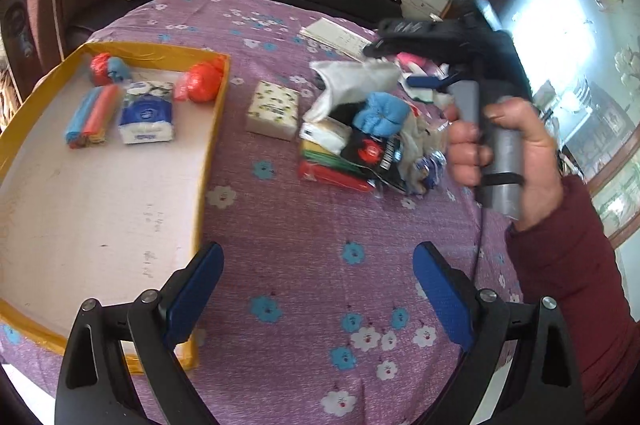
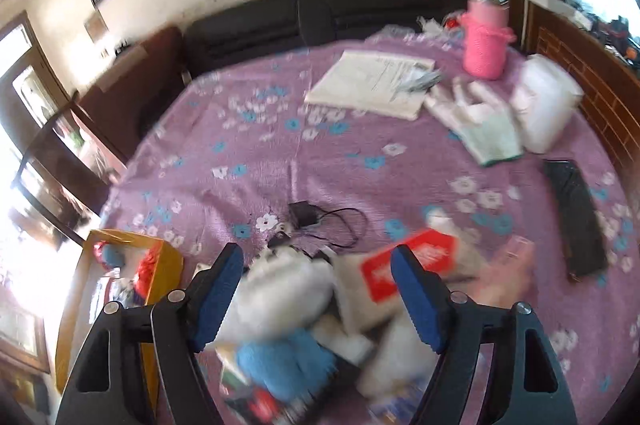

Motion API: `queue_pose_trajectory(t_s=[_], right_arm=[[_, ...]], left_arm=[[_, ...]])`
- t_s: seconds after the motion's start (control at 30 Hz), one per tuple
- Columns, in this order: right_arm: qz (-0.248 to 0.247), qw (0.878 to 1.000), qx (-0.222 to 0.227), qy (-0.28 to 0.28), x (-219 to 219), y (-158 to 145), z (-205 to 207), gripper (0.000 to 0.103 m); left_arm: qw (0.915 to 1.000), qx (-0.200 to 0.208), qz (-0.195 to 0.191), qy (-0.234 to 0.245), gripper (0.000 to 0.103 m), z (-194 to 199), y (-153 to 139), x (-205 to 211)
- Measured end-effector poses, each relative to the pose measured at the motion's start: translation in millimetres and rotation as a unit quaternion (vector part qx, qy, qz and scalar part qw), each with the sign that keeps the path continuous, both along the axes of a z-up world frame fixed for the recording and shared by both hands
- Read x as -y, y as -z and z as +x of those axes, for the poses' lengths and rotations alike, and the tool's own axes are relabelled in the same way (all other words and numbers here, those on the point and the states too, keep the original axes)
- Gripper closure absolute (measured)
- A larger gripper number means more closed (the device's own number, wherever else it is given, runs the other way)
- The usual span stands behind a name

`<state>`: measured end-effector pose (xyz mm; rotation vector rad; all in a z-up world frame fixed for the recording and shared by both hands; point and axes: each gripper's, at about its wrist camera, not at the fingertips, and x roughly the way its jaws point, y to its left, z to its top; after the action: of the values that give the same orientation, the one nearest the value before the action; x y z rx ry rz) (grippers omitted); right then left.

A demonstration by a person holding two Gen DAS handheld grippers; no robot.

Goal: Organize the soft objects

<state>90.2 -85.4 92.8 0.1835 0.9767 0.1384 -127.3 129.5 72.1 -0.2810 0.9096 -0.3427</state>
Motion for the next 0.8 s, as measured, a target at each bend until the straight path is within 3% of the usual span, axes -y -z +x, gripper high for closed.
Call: queue_pose_trajectory(t_s=[0.03,0.07,0.13,0.33,0.43,0.5,0.53,0.57,0.6,0.63,0.67,0.7,0.77,0.8], right_arm=[[-0.003,1.000,-0.018,-0.019,-9.3,7.4,2.9,0.037],[-0.004,0.998,-0.048,-0.050,-19.8,18.6,1.9,0.059],[-0.037,0.995,-0.038,-0.089,-30.7,18.2,-16.3,0.061],[-0.038,0.975,-0.074,-0.207,-24.3,27.9,-101.1,0.064],[-0.008,0.980,-0.085,-0.181,5.5,27.7,-122.0,0.064],[0.011,0.986,-0.066,-0.152,27.9,12.2,-129.2,0.064],[0.021,0.990,-0.047,-0.134,41.1,2.3,-133.9,0.061],[0.038,0.994,-0.009,-0.101,60.4,-13.4,-141.1,0.045],[0.054,0.995,0.023,-0.079,75.1,-21.8,-146.8,0.016],[0.087,0.992,0.069,-0.053,94.5,-29.3,-156.9,0.003],[0.123,0.987,0.097,-0.035,109.4,-30.2,-162.9,0.000],[0.160,0.982,0.099,-0.012,124.8,-21.7,-167.1,0.000],[0.157,0.987,0.015,-0.001,134.9,10.0,-159.2,0.000],[0.140,0.990,-0.002,0.003,135.3,19.7,-155.7,0.003]], left_arm=[[1.0000,0.000,-0.001,-0.004,0.008,0.2,0.0,-3.5],[1.0000,0.001,-0.002,-0.009,0.008,-0.2,-0.4,-9.0],[0.9999,0.004,-0.004,-0.014,0.008,-0.4,-0.8,-16.2],[0.9998,-0.004,-0.009,-0.014,0.008,4.9,7.9,-20.3],[0.9999,-0.008,-0.008,-0.007,0.008,5.2,11.9,-10.7],[1.0000,-0.003,-0.002,0.003,0.008,1.1,10.5,-3.5],[1.0000,-0.002,0.000,0.007,0.008,-0.2,9.2,0.1],[1.0000,0.000,0.003,0.009,0.008,-1.8,7.4,3.5],[0.9999,0.005,0.006,0.010,0.008,-3.9,5.2,6.5],[0.9999,0.010,0.009,0.011,0.008,-5.6,3.3,8.7],[0.9997,0.015,0.013,0.012,0.008,-7.0,1.2,11.6],[0.9995,0.020,0.019,0.016,0.008,-7.8,0.0,15.4],[0.9979,0.033,0.044,0.036,0.005,-6.7,0.3,31.5],[0.9968,0.036,0.060,0.040,0.005,-5.8,1.6,39.4]])
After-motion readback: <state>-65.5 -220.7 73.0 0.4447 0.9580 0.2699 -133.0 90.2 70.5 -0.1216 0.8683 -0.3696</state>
